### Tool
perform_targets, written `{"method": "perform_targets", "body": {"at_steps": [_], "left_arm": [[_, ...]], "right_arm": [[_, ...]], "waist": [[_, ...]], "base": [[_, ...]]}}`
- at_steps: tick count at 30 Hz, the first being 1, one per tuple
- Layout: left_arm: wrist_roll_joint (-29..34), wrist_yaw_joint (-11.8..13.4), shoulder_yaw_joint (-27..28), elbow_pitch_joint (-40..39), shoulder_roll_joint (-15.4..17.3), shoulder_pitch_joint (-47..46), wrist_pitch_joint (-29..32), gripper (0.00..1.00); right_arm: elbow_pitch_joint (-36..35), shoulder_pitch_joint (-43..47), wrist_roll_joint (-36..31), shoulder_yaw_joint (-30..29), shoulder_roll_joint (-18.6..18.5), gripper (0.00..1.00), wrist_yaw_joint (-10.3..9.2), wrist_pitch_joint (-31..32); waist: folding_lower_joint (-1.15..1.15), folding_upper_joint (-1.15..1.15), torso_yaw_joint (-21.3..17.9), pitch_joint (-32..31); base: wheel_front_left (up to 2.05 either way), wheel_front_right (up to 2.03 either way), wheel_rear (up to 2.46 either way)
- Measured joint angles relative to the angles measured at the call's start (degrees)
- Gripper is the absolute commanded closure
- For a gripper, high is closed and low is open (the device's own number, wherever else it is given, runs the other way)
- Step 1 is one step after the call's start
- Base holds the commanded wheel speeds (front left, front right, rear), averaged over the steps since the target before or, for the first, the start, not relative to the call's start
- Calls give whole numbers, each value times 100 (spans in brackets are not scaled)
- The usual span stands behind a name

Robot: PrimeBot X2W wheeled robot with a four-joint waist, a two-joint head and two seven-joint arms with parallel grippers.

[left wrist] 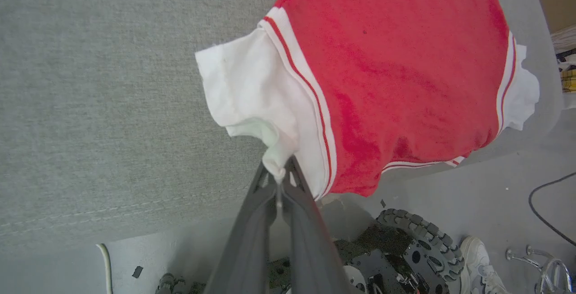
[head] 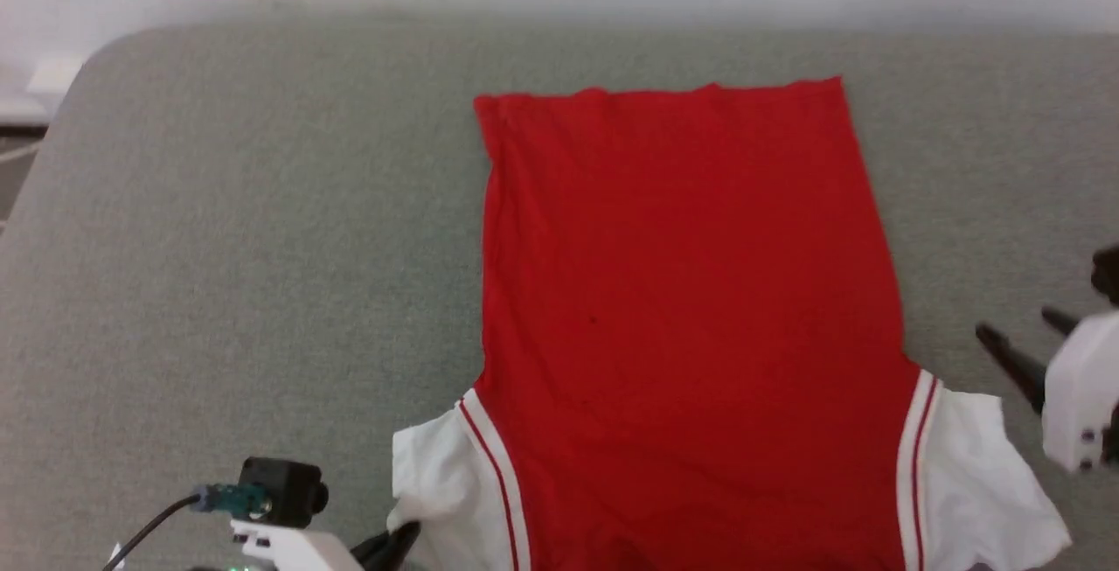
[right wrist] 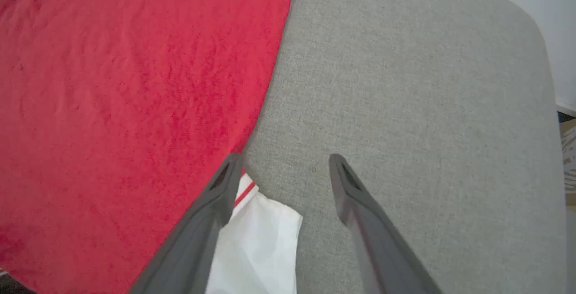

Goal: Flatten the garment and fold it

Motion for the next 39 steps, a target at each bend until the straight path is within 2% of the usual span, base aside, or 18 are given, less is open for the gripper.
{"method": "perform_targets", "body": {"at_steps": [6, 13, 19, 27, 31, 32, 33, 39], "left_arm": [[313, -55, -174, -135, -186, -386, -172, 100], [916, -62, -602, -187, -502, -826, -349, 100], [1005, -69, -820, -186, -853, -1034, -503, 100], [1048, -226, -1039, -14, -1143, -1228, -673, 100], [1048, -265, -1074, 88, -1215, -1249, -747, 100], [1048, -266, -1073, 114, -1222, -1249, -758, 100], [1048, -266, -1069, 141, -1224, -1250, -762, 100], [1048, -272, -1050, 205, -1206, -1268, -806, 100]], "right_arm": [[291, -1386, -27, 175, -129, 0, 0, 383], [1325, -2913, -354, 323, -298, 0, 0, 722], [2186, -4084, -657, 570, -514, 0, 0, 920], [3132, -4962, -1027, 799, -878, 0, 0, 1059], [3307, -5163, -1098, 939, -1044, 0, -7, 960], [3318, -5182, -1110, 1009, -1102, 86, -8, 962], [3312, -5203, -1105, 1091, -1161, 100, -8, 964], [3403, -5220, -959, 1288, -1191, 100, 3, 769]], "waist": [[1, 0, 300, 562], [2, 0, 754, 1252], [1, 0, 1177, 1796], [0, 0, 1730, 2370], [-2, 0, 1948, 2568], [-2, 0, 1988, 2608], [-2, 0, 2020, 2645], [-2, 0, 2028, 2659]], "base": [[0, 0, 0], [0, 0, 0], [0, 0, 0], [0, 0, 0], [0, 0, 0], [0, 0, 0], [0, 0, 0], [0, 0, 0]]}}
